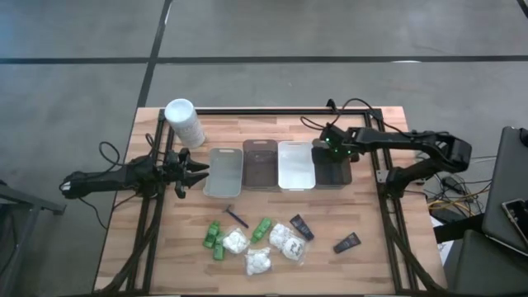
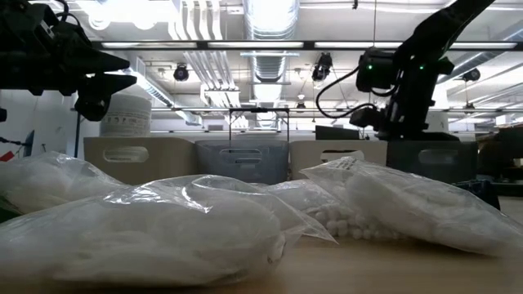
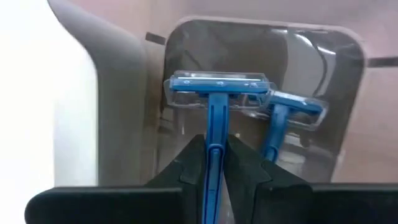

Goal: Pick & Place Travel size toiletries
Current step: Put the bottom blue razor into the right black bin

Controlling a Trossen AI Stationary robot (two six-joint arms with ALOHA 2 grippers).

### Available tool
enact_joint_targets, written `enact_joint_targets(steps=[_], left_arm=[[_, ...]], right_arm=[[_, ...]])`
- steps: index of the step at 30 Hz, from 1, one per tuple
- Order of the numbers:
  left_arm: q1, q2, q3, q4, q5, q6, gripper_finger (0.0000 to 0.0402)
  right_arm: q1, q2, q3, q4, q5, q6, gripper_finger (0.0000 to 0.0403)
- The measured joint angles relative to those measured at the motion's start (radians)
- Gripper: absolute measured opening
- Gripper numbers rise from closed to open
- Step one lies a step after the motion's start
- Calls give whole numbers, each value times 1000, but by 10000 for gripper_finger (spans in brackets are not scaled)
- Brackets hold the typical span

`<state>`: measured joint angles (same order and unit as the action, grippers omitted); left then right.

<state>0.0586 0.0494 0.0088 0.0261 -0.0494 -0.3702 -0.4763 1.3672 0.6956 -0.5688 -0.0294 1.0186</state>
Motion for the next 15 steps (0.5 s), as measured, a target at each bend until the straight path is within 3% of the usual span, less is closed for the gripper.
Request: enact_joint_targets(steps=[15], left_arm=[[0,0,0,0,0,0,161]], right_arm=[[0,24,1,8,-5,-8,49]])
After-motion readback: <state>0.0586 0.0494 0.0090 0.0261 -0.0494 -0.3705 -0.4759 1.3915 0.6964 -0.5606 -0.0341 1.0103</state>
